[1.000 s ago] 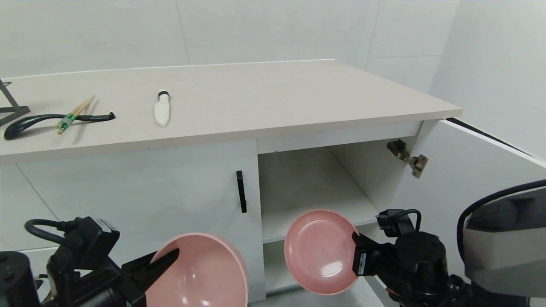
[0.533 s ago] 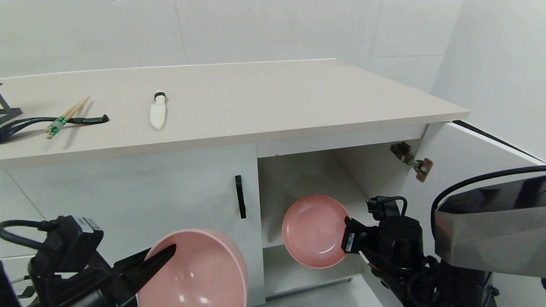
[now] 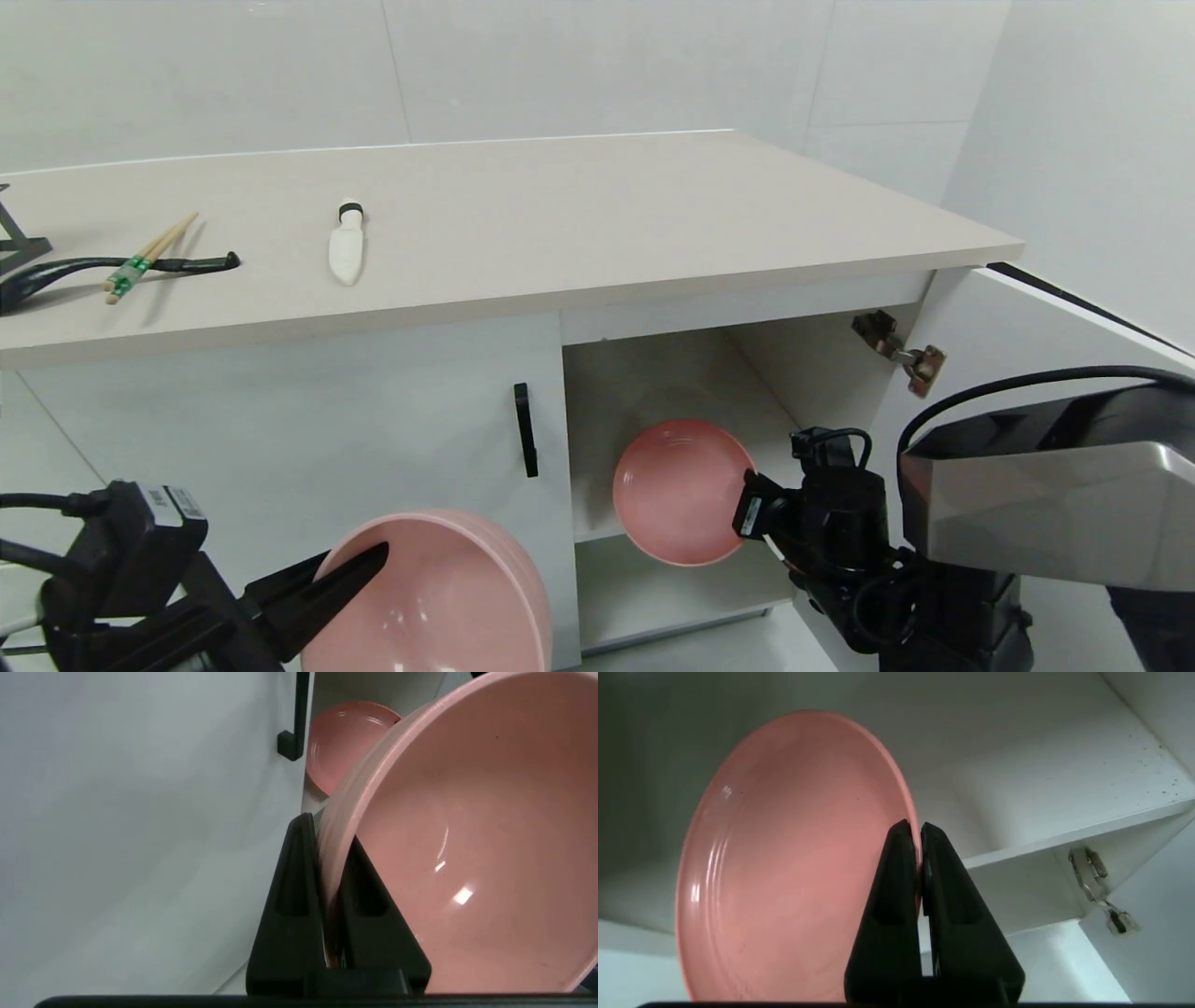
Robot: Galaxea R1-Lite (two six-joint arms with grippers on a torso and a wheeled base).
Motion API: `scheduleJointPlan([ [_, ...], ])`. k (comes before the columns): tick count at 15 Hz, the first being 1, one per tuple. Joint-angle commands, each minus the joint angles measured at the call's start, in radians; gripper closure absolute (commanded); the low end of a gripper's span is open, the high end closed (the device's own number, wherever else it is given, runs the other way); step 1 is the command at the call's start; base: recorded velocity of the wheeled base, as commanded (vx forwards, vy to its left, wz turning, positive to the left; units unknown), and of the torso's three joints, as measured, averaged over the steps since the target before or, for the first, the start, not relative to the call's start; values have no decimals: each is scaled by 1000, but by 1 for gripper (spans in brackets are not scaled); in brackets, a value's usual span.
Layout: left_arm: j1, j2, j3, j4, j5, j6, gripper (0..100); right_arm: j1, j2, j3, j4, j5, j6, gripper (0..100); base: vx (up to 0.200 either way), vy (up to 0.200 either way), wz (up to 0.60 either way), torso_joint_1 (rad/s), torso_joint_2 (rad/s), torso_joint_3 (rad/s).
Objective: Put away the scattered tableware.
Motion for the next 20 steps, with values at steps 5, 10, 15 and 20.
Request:
scheduleJointPlan([
  [5,1,2,0,-2,0,-5,100,-57,100,-103,-2,17,2,100,0,0,0,0,0,0],
  [10,1,3,0,-3,0,-6,100,-61,108,-137,-2,74,-6,100,0,0,0,0,0,0],
  [15,1,3,0,-5,0,-6,100,-87,134,-192,-2,140,-37,100,0,0,0,0,0,0],
  [20,1,5,0,-3,0,-8,100,-97,169,-255,-2,201,-69,100,0,0,0,0,0,0],
])
